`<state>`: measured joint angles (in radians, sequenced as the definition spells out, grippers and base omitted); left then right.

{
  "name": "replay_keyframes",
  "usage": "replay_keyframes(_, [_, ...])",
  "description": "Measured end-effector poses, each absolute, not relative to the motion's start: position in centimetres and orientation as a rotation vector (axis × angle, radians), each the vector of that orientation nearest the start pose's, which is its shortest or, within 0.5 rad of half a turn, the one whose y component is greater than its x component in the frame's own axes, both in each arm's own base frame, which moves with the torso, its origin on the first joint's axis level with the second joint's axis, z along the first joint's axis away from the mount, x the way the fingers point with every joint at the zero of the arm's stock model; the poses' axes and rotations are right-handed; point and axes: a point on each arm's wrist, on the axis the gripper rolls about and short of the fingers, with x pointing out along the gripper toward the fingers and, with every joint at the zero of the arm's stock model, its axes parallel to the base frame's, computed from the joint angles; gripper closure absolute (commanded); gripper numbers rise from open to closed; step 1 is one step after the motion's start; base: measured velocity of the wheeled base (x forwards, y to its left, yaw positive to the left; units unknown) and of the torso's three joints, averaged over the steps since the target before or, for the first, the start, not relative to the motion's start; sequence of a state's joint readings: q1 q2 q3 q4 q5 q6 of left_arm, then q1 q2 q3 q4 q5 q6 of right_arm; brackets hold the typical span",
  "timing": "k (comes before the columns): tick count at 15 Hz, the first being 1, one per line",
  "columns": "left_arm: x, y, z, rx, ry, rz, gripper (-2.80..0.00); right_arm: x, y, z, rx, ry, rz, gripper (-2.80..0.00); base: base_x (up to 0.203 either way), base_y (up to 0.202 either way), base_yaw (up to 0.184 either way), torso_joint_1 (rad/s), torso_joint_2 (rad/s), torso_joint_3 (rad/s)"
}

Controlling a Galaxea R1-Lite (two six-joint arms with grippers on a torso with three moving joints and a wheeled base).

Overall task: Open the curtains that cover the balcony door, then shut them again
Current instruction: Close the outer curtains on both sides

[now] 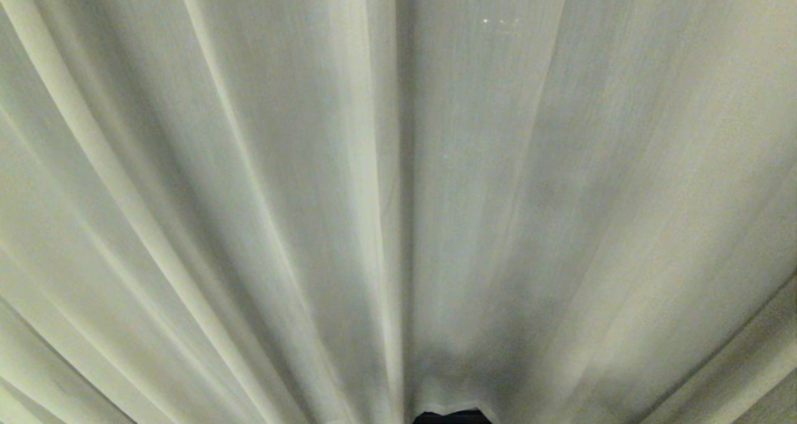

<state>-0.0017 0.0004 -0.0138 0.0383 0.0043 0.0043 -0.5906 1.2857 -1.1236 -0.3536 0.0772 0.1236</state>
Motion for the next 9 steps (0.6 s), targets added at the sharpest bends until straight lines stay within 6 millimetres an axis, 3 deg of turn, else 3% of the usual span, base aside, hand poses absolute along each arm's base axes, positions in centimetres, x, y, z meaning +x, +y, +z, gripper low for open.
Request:
replay_keyframes(5, [-2.4, 0.0, 7.5, 0.004, 0.025, 0.003, 0.0, 13.7, -8.3, 34.7, 0.043, -0.221, -0.362, 0.0, 0.0, 0.0, 0.0, 0.0, 0.0, 0.0])
replay_keyframes(9, [-2.4, 0.0, 7.5, 0.005, 0.025, 0.003, 0.0, 12.5, -6.2, 34.9, 0.043, -0.254, -0.267, 0.0, 0.0, 0.0, 0.0, 0.0, 0.0, 0.0])
